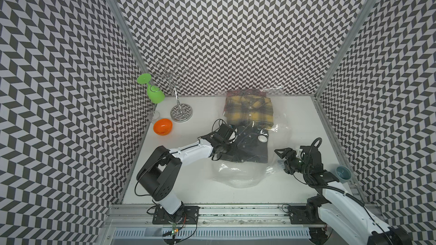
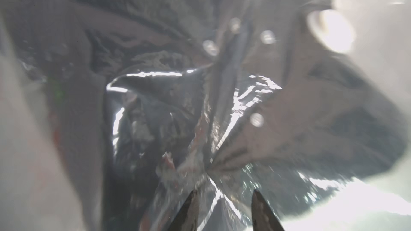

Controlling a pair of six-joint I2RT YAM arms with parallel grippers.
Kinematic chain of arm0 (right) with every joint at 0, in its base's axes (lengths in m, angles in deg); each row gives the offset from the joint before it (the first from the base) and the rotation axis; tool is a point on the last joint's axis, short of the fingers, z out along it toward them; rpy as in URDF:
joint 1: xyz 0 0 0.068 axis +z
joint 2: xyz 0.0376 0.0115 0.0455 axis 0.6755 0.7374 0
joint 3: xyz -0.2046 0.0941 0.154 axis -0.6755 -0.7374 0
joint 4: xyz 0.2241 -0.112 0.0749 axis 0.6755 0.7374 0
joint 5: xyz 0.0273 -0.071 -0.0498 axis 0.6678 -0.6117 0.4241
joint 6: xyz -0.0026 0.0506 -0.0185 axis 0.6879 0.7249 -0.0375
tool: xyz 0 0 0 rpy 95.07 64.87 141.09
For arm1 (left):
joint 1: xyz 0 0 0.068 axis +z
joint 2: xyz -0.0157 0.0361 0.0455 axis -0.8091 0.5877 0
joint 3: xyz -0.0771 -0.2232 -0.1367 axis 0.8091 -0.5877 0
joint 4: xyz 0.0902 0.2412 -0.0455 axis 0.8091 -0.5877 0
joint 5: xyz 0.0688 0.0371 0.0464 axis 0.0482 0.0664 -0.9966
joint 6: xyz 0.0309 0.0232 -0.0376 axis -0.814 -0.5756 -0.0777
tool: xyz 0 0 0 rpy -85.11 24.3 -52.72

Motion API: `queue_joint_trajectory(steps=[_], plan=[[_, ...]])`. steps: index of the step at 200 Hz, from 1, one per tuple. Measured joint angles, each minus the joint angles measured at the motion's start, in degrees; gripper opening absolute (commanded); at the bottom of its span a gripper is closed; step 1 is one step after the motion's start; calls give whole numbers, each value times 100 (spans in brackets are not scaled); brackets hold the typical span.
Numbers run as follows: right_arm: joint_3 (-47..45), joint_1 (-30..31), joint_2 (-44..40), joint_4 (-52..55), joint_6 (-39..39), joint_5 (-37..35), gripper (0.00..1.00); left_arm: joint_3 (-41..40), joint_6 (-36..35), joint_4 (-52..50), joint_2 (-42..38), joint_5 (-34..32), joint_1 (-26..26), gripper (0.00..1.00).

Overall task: Place the folded shirt into the vacuum bag
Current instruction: Adjust the vacuum bag at the center of the board.

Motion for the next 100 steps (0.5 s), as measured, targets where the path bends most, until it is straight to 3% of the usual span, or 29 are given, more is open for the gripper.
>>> queue_joint_trajectory(steps=[13, 20, 53, 100], plan=[[2, -201, -234, 343, -227, -11, 87, -55, -59, -68, -393, 72, -28, 44], [13, -295, -304, 562, -354, -11, 95, -55, -101, -81, -581, 118, -39, 45], [551, -549, -564, 2118, -1040, -452, 99, -39, -310, 17, -1134, 245, -271, 59], [1366, -734, -1204, 3062, -1414, -1154, 99, -2, -710, 844, -855, 120, -1731, 69]])
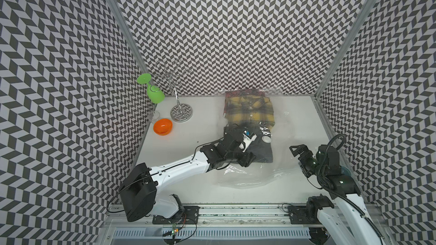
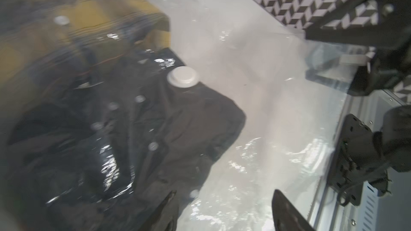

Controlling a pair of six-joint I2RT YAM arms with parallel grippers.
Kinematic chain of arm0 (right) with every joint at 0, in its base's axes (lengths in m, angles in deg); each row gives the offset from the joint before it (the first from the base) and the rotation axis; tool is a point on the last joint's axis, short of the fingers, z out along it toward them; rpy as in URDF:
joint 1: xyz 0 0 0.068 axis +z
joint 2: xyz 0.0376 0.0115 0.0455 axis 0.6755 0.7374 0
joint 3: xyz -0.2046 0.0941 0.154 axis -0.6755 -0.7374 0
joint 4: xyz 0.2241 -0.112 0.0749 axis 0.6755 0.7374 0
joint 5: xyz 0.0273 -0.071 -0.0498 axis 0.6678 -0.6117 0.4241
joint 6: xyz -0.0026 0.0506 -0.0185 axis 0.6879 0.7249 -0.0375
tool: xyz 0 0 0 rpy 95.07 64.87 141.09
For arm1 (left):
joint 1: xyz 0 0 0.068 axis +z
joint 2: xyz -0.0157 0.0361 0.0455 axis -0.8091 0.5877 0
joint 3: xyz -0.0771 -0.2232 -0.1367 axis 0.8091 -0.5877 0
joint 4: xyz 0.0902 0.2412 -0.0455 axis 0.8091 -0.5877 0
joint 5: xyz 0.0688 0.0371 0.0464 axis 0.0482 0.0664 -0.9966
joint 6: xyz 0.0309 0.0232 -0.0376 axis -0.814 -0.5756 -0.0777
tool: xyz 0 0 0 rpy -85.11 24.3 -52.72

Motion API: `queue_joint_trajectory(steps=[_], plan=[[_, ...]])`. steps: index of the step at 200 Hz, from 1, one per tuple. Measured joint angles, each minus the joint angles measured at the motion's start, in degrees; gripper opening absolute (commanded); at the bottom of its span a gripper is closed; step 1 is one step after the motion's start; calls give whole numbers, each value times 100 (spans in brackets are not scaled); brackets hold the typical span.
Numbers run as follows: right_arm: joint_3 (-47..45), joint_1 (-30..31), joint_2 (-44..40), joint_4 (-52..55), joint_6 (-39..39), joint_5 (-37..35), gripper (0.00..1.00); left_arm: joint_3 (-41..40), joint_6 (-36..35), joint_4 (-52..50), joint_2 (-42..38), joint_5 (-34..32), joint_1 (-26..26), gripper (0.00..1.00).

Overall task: Place the folded shirt into the vacuum bag
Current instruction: Adjust the vacuum bag at the center of the board.

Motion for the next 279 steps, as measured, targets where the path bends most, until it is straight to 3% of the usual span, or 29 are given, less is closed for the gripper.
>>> queue_joint_trajectory(steps=[25, 47, 99, 139, 193, 226, 279], plan=[[-275, -48, -66, 162, 7, 105, 99, 133, -212, 404, 479, -149, -544, 68], [-555, -48, -254, 243, 15, 273, 99, 374, -282, 459, 962, -354, -640, 67], [-610, 118, -57, 348, -105, 715, 96, 597, 149, 398, 1287, -330, 168, 66], [645, 404, 466, 546, -446, 452, 93, 577, 481, 350, 1110, -199, 769, 66], [2461, 1462, 1303, 667, -693, -286, 91, 339, 778, 212, 365, -4, 1451, 67], [3045, 1875, 1690, 671, -748, -612, 90, 269, 811, 103, 0, 9, 1895, 67], [3847, 2122, 2098, 590, -920, -713, 90, 136, 813, -9, -87, 33, 2039, 67]])
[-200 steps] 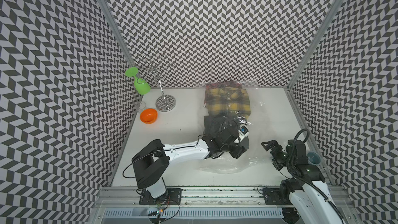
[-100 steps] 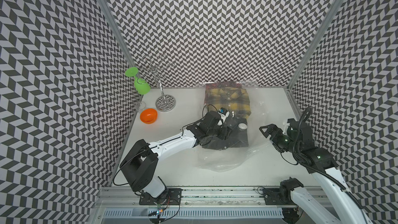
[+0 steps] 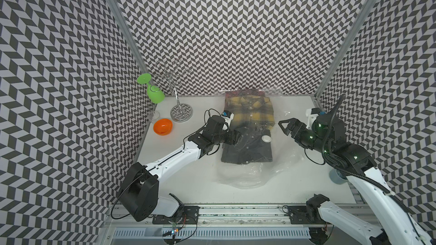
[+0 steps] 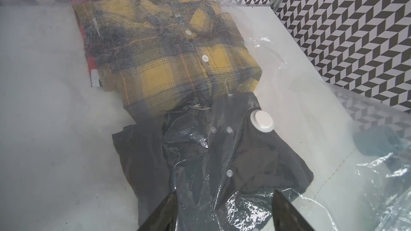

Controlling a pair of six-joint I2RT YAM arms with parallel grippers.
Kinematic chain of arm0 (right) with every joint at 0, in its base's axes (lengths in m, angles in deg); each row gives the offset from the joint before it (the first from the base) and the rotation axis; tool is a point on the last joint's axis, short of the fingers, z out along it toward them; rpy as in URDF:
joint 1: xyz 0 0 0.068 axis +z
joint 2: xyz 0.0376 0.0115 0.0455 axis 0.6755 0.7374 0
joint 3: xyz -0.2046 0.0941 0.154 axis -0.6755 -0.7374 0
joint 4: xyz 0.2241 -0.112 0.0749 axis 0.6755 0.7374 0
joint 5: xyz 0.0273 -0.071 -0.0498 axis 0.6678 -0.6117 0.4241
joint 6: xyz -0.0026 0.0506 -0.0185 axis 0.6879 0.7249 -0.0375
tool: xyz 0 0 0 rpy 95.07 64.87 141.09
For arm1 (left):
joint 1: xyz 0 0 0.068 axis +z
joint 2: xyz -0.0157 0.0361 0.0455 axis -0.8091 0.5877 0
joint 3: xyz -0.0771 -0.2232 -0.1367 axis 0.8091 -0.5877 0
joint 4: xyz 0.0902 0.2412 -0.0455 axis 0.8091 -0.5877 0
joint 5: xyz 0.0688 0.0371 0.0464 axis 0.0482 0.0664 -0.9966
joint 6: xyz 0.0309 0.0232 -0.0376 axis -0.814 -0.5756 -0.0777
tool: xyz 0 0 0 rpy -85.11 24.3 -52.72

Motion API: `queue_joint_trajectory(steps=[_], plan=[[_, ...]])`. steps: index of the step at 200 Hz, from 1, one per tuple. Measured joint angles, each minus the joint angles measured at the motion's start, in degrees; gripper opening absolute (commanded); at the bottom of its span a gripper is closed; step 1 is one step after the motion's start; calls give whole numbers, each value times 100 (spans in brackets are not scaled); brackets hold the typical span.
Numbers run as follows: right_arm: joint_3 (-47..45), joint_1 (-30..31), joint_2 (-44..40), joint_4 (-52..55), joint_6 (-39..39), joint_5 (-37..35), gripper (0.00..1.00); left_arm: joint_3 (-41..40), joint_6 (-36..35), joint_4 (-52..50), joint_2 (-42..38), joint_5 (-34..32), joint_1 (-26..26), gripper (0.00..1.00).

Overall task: Place the folded shirt into the vacuum bag
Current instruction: Adjust the vacuum bag at the center of the board.

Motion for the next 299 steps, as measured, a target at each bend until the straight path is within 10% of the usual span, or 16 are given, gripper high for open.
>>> queue_joint_trajectory(steps=[51, 140, 190, 299], plan=[[-105, 37, 328, -358, -229, 85, 83, -35, -2, -114, -122, 7, 52, 67], [-3099, -9, 962, -2173, -39, 839, 72, -1180, 566, 223, -284, 693, 111, 66], [-4107, -518, 1517, -2933, -92, 1296, 51, -1674, 837, 282, -254, 787, 131, 65], [-2706, -315, 1318, -2437, -914, 1255, 43, -2371, 1419, -551, -1303, 1532, 1873, 58]])
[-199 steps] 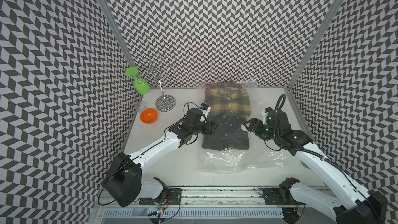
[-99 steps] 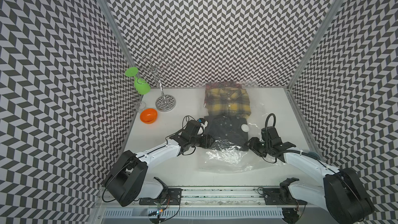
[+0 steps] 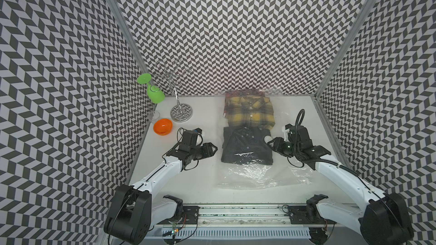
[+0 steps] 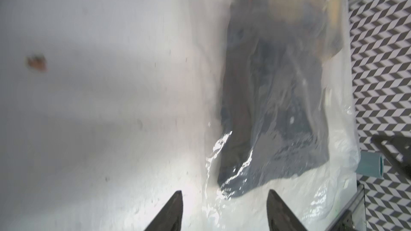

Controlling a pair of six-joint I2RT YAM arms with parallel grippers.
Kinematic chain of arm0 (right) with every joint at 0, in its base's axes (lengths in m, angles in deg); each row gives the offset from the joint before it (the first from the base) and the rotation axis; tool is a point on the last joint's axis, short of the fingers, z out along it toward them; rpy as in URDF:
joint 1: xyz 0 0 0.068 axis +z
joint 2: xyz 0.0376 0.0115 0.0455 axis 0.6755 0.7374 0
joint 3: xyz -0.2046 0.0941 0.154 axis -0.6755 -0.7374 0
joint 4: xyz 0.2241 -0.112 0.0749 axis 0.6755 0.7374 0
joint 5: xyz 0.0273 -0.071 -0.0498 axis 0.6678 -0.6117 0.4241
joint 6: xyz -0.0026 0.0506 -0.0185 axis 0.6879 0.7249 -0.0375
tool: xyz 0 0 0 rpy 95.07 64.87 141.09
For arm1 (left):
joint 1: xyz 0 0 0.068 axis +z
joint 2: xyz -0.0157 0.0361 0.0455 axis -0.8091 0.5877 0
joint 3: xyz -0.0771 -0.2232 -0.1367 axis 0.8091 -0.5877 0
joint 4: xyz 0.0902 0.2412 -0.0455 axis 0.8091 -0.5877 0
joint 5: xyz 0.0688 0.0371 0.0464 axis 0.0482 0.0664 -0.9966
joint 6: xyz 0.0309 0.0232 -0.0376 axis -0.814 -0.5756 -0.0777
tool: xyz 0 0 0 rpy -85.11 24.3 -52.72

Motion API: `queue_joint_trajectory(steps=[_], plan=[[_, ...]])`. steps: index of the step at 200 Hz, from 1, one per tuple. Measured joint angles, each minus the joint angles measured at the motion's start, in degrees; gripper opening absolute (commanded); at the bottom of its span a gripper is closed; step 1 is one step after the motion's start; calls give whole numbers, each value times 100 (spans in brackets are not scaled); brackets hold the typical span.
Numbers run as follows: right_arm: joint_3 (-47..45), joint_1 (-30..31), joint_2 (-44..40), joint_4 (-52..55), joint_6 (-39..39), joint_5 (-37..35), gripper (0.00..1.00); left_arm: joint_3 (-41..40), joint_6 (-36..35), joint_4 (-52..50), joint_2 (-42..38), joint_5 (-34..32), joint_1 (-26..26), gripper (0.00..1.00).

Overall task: Place the folded shirt into the vacuum bag
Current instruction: Adjust the vacuum bag at the center of the board.

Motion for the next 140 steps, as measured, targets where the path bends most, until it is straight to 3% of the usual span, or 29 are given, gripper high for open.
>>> queue_joint_trajectory(steps=[50, 101, 117, 140], plan=[[120, 404, 706, -404, 153, 144, 42, -643, 636, -111, -361, 444, -232, 52], [293, 452, 1064, -608, 173, 188, 42, -1084, 1252, 544, -2, 769, -601, 44], [313, 452, 1156, -691, 170, 203, 42, -1082, 1349, 793, 177, 809, -697, 38], [313, 455, 1331, -713, 146, 208, 42, -1082, 1499, 1123, 398, 852, -804, 21]])
